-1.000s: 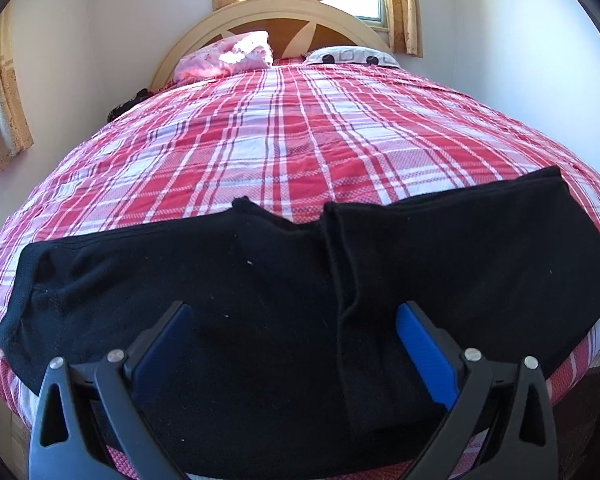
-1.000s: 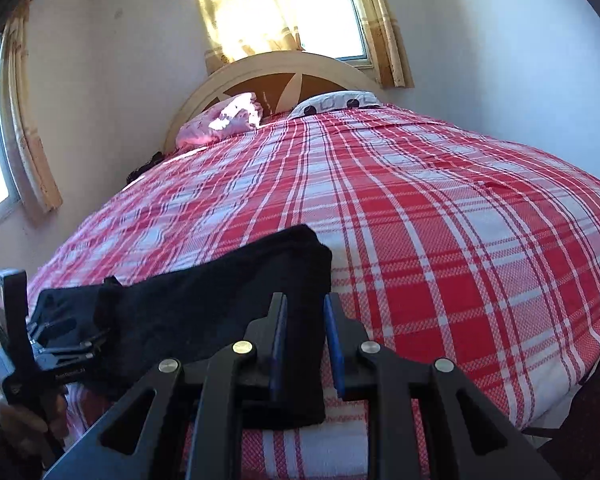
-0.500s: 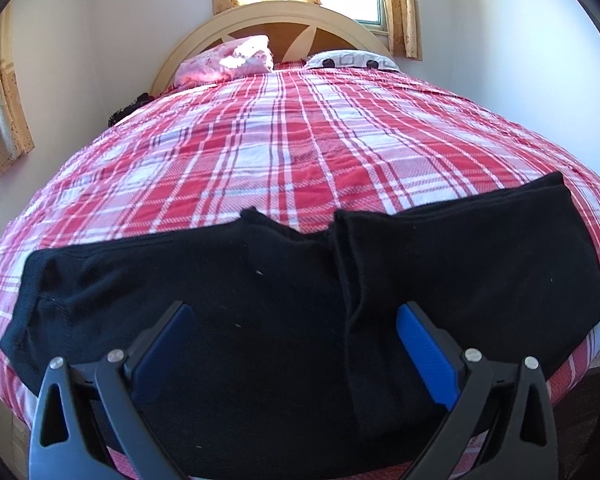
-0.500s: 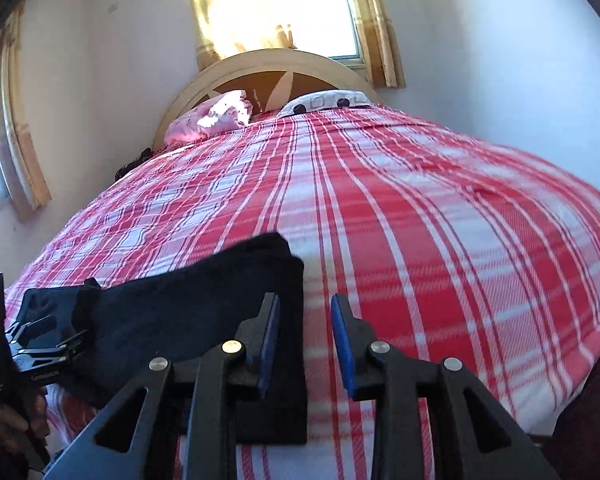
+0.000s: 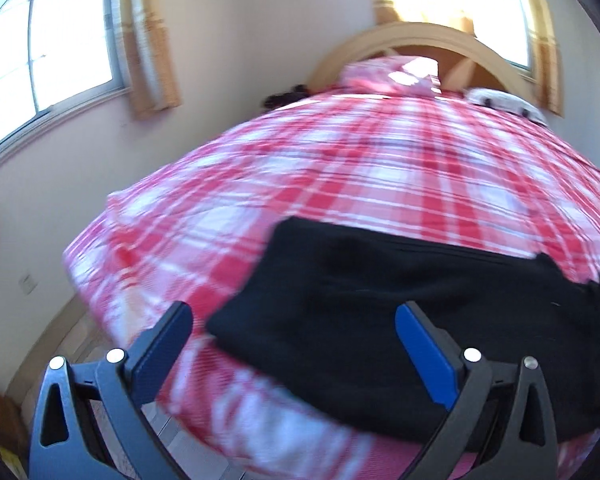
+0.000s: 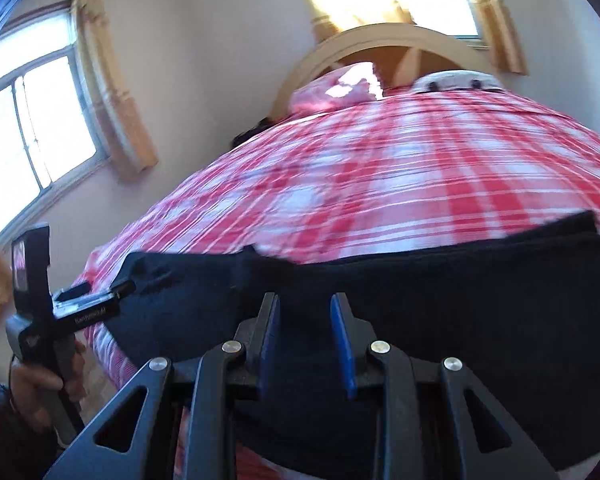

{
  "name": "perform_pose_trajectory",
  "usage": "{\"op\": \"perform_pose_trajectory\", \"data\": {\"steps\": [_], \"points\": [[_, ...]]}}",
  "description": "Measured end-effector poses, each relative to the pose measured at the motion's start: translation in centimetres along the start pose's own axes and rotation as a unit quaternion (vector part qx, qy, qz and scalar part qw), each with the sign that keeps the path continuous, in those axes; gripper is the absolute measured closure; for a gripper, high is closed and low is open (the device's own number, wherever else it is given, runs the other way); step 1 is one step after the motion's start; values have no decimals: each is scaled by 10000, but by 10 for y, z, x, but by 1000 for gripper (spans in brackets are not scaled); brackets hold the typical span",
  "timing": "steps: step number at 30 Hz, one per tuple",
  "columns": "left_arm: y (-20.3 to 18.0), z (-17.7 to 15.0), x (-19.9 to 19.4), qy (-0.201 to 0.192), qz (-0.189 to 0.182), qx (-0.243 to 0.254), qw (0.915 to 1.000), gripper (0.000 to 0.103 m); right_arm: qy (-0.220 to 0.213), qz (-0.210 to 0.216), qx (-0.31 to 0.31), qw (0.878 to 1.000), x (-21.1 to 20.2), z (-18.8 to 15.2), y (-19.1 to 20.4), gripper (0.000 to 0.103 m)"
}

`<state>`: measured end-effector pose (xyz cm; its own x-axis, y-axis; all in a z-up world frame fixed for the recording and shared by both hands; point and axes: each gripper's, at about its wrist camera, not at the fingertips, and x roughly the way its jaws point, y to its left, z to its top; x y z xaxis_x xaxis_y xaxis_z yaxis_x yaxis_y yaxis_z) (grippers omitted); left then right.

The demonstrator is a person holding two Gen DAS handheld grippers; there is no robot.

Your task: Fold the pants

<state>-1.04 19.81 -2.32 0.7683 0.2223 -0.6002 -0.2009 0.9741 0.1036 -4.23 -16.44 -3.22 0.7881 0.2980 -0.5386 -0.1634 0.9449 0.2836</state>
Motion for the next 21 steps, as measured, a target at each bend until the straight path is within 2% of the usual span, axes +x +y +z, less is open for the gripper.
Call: {"op": "perform_pose_trajectory", "data": {"steps": [3,4,5,7,10,13,16,18,21], "points": [[33,-4,8,205,71,-505,9985,0,253,297,-385,9985,30,-11,31,72],[39,-5,12,285,64,-609,9977,0,527,242,-596,9965,47,-18,42,68],[44,-7,16,368,43,-696,9969,0,574,122,-735,9956,54,-25,49,66],[46,-8,22,429,14,-746,9963,0,355,-38,-1111,9932,54,-32,62,50],[47,-10,29,488,-113,-901,9947,0,328,-46,-1366,9901,46,-34,74,48],[54,-14,33,666,-595,-1310,9874,0,-274,238,-942,9949,12,-32,65,48],[57,-18,36,829,-890,-1762,9768,1,-634,-153,-766,9949,-9,-35,59,48],[58,-23,30,806,-1015,-2076,9696,9,-678,-309,-553,9957,-12,-37,50,48],[56,-23,25,712,-1186,-2224,9651,14,-655,-542,-86,9963,-16,-39,30,48]]}}
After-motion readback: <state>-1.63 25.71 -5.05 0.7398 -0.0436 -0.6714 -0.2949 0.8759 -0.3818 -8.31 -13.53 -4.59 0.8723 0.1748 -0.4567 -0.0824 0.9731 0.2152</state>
